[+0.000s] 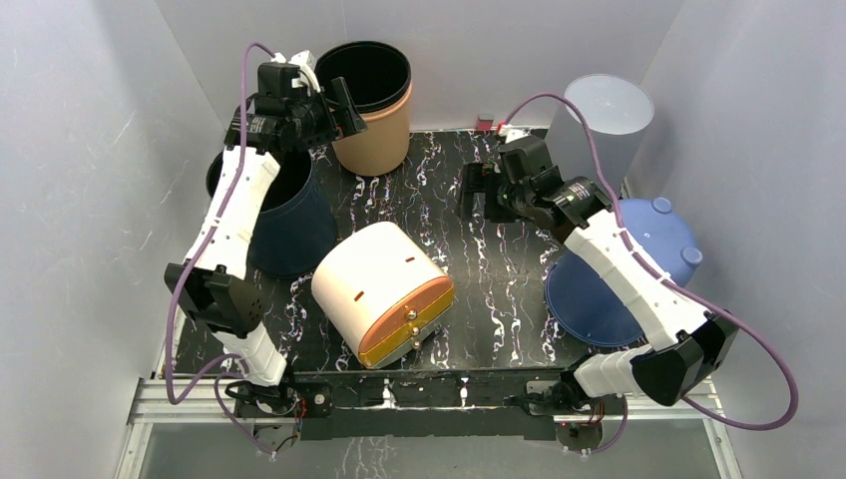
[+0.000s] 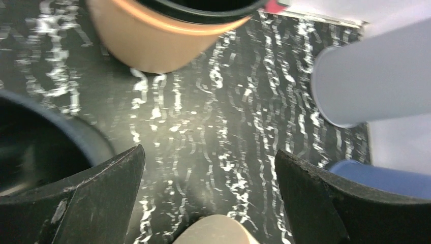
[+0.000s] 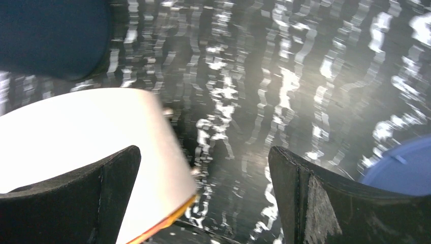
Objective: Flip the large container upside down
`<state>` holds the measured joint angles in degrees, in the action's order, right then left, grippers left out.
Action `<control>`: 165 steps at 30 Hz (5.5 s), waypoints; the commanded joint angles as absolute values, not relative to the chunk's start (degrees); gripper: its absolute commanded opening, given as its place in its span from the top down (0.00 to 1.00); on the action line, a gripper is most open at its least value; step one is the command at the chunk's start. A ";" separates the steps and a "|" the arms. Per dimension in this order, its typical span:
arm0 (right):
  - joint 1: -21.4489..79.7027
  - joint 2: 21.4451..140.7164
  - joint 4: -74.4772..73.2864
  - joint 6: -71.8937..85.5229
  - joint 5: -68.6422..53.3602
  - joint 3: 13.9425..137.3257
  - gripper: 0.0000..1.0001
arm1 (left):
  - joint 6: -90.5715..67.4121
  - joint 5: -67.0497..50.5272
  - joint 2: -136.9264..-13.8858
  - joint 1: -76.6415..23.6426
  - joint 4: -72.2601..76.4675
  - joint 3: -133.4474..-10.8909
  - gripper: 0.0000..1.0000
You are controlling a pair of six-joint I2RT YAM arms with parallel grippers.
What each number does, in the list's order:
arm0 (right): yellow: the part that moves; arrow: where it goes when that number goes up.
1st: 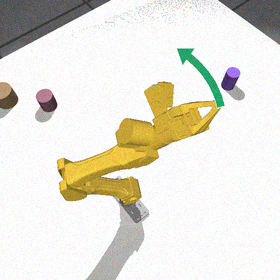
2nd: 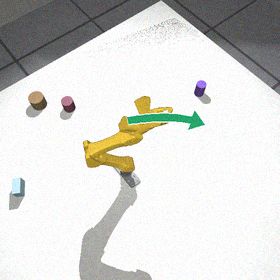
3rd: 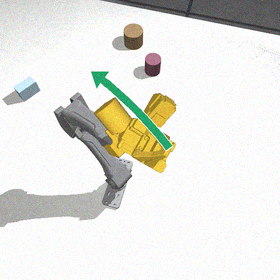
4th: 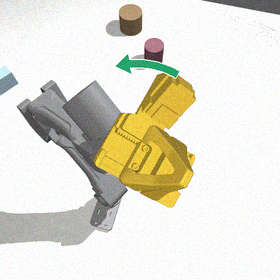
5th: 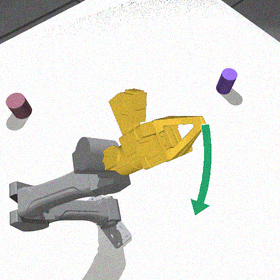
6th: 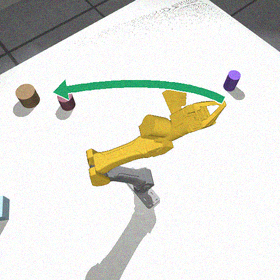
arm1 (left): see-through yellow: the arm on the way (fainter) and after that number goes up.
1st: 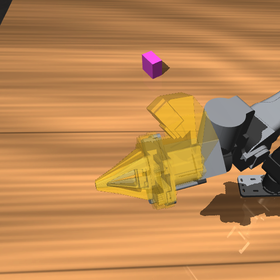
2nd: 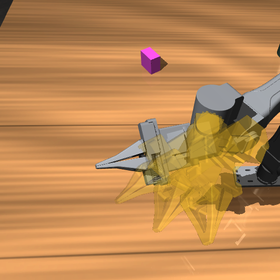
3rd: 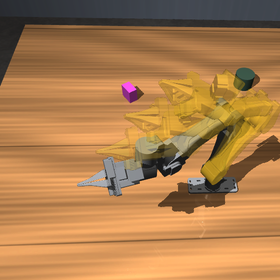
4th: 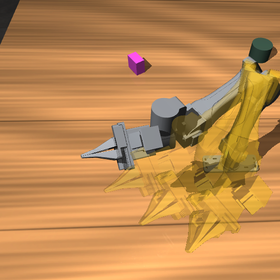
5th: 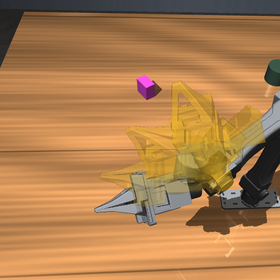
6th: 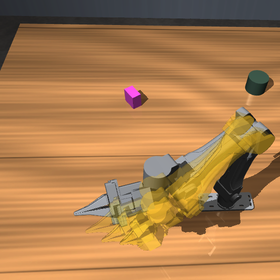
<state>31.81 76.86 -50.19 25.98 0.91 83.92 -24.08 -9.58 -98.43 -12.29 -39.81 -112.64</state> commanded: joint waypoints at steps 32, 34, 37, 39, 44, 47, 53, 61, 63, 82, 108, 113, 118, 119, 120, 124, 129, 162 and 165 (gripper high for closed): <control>32.87 78.20 -38.64 25.26 -5.98 82.22 0.02 | -19.42 -4.29 -96.30 -11.90 -44.78 -107.10 1.00; 32.86 78.58 -40.23 26.32 -2.68 82.98 0.02 | -21.38 -9.22 -96.33 -11.94 -43.05 -108.92 1.00; 32.64 79.27 -42.60 27.58 1.63 84.24 0.02 | -25.87 -15.67 -96.74 -11.94 -40.55 -113.15 1.00; 32.07 79.12 -42.84 28.02 1.31 84.46 0.02 | -29.73 -21.52 -96.26 -11.95 -36.10 -113.29 1.00; 29.11 78.55 -41.91 29.14 -4.27 85.29 0.02 | -40.89 -31.61 -94.03 -12.41 -21.45 -107.51 1.00; 28.44 77.32 -40.86 29.42 -4.16 85.48 0.02 | -45.03 -33.20 -92.79 -13.44 -14.91 -104.44 1.00; 27.05 76.26 -39.22 29.22 -5.41 84.38 0.02 | -52.36 -39.08 -92.95 -13.73 -4.71 -99.74 1.00; 24.32 75.92 -35.48 32.21 -8.82 82.10 0.02 | -55.10 -41.76 -88.84 -13.49 1.74 -87.53 1.00; 23.03 75.96 -35.32 32.62 -8.98 81.28 0.02 | -53.61 -40.82 -86.87 -13.19 0.29 -84.95 1.00; 7.59 75.27 -8.74 37.02 -34.50 63.85 0.05 | -41.71 -44.64 -87.74 -8.32 -8.31 -78.57 1.00; 9.62 80.34 12.23 44.29 -38.34 59.03 0.95 | -39.87 -47.49 -91.78 -7.91 -9.49 -78.92 1.00; 10.92 79.01 7.47 40.99 -35.49 63.37 1.00 | -39.03 -46.78 -91.72 -7.91 -10.49 -79.27 1.00; 14.62 77.53 -1.94 35.98 -27.02 70.21 1.00 | -38.25 -45.96 -91.52 -7.90 -11.10 -79.27 0.67; 15.29 77.24 -3.37 35.15 -25.32 71.48 1.00 | -38.05 -45.89 -91.60 -7.86 -11.42 -79.40 0.57; 15.85 77.06 -5.08 34.21 -23.31 72.86 1.00 | -37.79 -45.86 -91.64 -7.90 -11.81 -79.68 0.48; 18.72 78.27 -15.01 27.14 -13.56 80.88 1.00 | -37.29 -45.29 -91.90 -7.91 -13.11 -79.87 0.22; 21.17 81.42 -23.91 16.68 -3.42 91.54 1.00 | -37.84 -44.95 -91.43 -7.91 -13.05 -79.54 0.09; 40.43 90.39 -27.18 -14.11 16.20 97.95 0.51 | -36.99 -36.36 -89.60 -7.91 -15.96 -80.06 0.02; 40.40 89.34 -31.74 -11.11 11.54 101.19 0.28 | -36.19 -35.46 -89.33 -7.82 -17.28 -81.30 0.02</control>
<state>40.62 91.59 -31.29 -13.65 14.79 94.30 -37.23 -36.23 -92.33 -7.86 -15.55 -79.33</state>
